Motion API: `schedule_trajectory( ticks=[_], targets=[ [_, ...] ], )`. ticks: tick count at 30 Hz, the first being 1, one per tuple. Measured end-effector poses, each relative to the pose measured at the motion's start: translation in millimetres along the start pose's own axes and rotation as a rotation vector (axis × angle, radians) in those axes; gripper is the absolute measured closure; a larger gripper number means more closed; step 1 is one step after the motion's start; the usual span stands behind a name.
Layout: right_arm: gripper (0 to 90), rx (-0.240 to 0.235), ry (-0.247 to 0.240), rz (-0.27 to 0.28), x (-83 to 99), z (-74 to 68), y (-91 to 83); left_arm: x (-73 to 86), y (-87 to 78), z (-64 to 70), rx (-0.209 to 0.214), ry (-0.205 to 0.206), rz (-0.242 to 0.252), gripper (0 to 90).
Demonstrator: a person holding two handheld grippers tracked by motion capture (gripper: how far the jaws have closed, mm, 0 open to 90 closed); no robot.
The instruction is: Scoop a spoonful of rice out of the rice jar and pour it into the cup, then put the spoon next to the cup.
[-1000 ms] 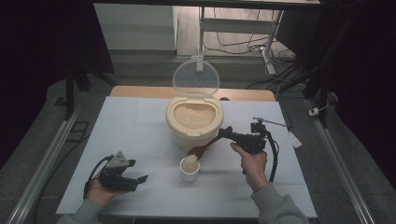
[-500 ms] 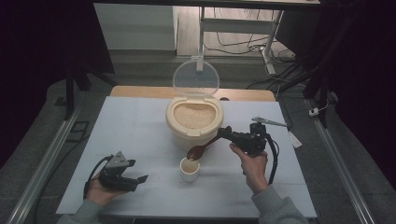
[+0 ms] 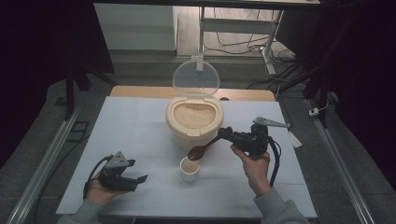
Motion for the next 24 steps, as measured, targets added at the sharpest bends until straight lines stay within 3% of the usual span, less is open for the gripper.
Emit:
schedule_trajectory(
  ticks=[16,19,24],
  targets=[
    [83.1,-0.009,0.006,0.028,-19.3,8.4,-30.3,0.1,0.3,-0.2,-0.003,-0.002,-0.001,20.5],
    [83.0,-0.006,0.002,0.023,-23.2,9.9,-37.3,0.0,0.1,0.3,-0.003,-0.001,0.0,20.5],
    [83.1,-0.015,0.002,-0.031,-25.1,11.3,-42.2,0.0,0.1,0.7,-0.002,0.0,0.0,20.5]
  ],
)
Point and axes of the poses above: each handheld gripper's, and its own axes: y roughly forward along the jaws, x roughly out of its underside, z roughly to its right, the point moved 2 cm from there along y, roughly forward along the jaws, and after that the axes turned 14 degrees about z, right-handed, at the moved point
